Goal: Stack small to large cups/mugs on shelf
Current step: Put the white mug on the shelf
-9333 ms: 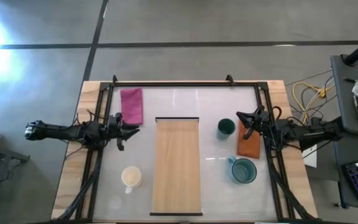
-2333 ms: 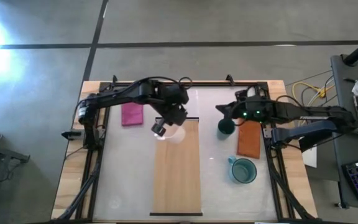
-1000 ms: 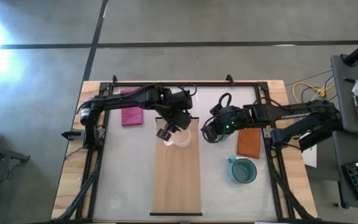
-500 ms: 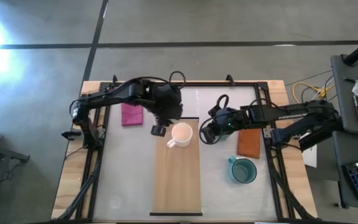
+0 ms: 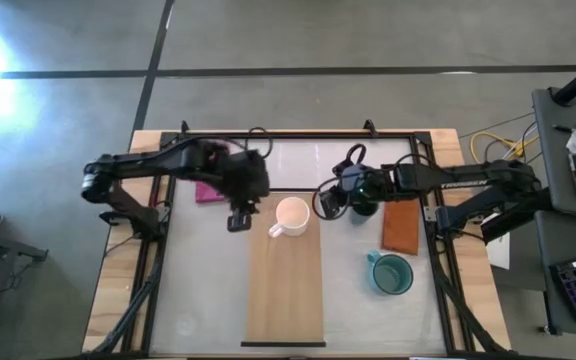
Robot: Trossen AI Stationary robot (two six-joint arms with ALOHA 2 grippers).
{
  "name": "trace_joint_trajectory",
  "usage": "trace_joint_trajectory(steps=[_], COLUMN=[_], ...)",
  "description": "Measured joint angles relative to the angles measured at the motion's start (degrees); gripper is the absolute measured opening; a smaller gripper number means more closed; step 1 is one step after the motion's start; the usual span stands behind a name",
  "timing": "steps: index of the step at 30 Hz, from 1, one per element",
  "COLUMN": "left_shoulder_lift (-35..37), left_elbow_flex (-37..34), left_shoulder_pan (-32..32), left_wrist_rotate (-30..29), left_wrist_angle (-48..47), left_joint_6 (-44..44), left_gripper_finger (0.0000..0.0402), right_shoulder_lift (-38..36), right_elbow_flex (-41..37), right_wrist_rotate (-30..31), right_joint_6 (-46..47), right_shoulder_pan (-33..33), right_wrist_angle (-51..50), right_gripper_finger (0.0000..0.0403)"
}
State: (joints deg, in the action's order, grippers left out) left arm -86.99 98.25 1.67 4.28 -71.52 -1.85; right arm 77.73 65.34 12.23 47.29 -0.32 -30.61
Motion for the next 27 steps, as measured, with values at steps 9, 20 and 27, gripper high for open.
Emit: trace_joint_trajectory(steps=[9,20,27], left_shoulder_lift=[6.29,0.67,-4.75], left_elbow_flex=[-7.48,-7.92,-7.92], left_shoulder_pan=[-9.23,-19.04,-19.77], left_wrist_rotate=[-3.27,-7.44,-11.33], left_wrist_angle=[9.83,17.65,21.44], left_joint_6=[-25.06,-39.50,-41.41], left_gripper_finger=[0.0076,0.0002,0.0000], right_shoulder_lift=[0.44,1.18,4.48], right_elbow_flex=[0.00,0.00,0.00], right_wrist_rotate=[-5.18,-8.37,-9.75], right_joint_6=[-7.10,-11.29,-11.79], right_shoulder_pan=[-5.36,-6.58,-6.58], right_wrist_angle=[0.71,4.67,8.18], right_gripper_finger=[0.0008,0.0008,0.0008])
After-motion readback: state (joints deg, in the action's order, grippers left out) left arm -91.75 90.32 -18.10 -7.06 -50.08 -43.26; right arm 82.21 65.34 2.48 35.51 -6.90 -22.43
